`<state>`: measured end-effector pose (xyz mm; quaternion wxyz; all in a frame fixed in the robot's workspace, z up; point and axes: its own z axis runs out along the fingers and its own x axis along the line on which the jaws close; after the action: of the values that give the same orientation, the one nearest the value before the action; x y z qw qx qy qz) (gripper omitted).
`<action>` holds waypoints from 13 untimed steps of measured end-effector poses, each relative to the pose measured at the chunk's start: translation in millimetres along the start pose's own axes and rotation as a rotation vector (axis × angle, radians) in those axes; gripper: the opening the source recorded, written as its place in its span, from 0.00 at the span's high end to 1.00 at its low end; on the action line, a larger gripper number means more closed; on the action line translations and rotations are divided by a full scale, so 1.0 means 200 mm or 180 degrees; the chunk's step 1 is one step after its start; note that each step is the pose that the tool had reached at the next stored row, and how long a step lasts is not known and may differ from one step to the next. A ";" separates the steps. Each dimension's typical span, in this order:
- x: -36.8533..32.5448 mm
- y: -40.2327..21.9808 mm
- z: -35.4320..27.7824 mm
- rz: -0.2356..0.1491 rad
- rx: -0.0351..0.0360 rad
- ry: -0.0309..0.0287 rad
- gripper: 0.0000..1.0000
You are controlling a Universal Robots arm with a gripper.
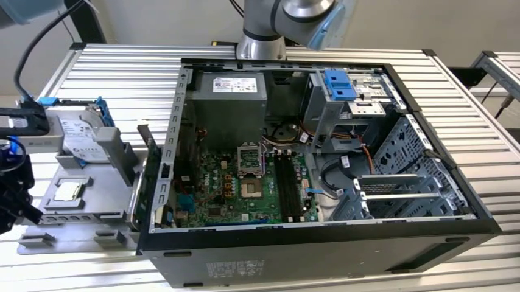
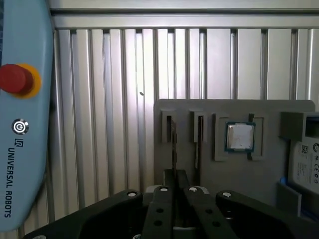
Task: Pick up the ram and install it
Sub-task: 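Pick up the ram and move it above insertion slot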
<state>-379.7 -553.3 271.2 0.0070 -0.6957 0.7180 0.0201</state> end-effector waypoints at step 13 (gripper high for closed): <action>-0.006 0.003 -0.151 0.0000 0.0000 0.0000 1.00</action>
<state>-379.7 -553.3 301.5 0.0070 -0.6957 0.7180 0.0201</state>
